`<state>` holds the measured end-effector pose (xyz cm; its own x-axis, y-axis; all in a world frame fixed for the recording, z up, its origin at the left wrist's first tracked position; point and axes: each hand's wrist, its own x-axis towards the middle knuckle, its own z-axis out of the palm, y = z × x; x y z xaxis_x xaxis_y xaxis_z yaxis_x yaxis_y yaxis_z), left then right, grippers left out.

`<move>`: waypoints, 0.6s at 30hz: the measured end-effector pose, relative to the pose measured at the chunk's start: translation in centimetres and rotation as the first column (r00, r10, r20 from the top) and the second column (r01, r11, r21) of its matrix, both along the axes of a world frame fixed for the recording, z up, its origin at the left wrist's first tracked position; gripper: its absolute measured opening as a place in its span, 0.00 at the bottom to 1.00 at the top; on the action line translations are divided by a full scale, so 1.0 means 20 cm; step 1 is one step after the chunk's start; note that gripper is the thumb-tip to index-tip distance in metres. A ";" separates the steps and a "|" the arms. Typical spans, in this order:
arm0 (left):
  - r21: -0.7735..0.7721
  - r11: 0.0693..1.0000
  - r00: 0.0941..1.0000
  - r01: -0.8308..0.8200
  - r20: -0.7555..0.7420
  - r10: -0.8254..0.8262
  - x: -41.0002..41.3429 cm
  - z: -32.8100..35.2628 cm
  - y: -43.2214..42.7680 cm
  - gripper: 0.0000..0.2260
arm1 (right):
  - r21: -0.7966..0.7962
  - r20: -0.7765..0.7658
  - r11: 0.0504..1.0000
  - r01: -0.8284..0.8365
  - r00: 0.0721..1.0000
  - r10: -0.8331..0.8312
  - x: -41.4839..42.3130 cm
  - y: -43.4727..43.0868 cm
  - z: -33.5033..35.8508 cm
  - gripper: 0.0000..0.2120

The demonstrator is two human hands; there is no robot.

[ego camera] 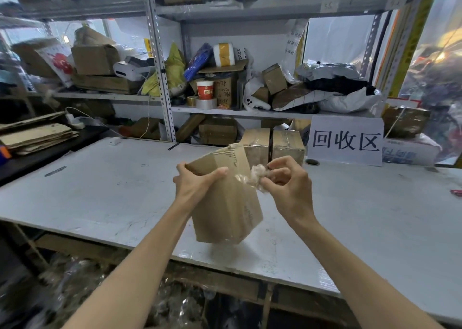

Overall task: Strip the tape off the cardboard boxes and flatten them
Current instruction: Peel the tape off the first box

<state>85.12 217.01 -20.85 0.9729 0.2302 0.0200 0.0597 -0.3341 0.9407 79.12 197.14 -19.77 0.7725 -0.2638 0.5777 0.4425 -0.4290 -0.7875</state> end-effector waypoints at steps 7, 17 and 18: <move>0.155 0.981 0.993 0.120 -0.038 -0.116 -0.03 -0.06 -0.04 0.66 | -0.105 -0.246 0.986 -0.130 0.964 0.101 0.09 -0.01 0.03 0.13; 0.076 0.989 0.991 0.130 0.015 -0.131 -0.03 -0.17 0.05 0.62 | -0.152 -0.440 0.887 -0.437 0.833 0.335 0.13 -0.04 0.03 0.12; 0.074 0.986 0.989 0.148 0.017 -0.150 -0.03 -0.17 0.05 0.62 | -0.160 -0.490 0.871 -0.465 0.803 0.339 0.13 -0.03 0.03 0.13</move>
